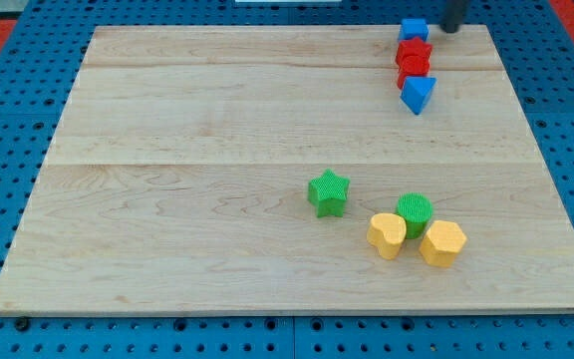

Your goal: Push the red blocks diagonally to the green star

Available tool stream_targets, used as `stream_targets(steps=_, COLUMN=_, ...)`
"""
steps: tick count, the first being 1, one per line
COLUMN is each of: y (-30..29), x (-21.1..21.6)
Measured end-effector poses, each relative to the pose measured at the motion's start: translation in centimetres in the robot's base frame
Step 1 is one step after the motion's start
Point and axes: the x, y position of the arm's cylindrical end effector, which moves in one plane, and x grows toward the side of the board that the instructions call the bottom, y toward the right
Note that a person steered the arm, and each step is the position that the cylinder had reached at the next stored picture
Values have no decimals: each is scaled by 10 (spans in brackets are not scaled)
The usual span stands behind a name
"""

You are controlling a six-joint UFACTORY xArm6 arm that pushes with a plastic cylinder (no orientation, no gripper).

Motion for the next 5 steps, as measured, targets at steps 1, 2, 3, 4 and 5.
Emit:
stream_targets(steps=1, y=-82, x=33)
stream_targets(steps=2, y=-130, x=53)
stream_targets(steps=3, y=-66, x=25)
stream_targets(steps=4, y=9, x=13)
stream_targets(steps=5, y=33, x=28)
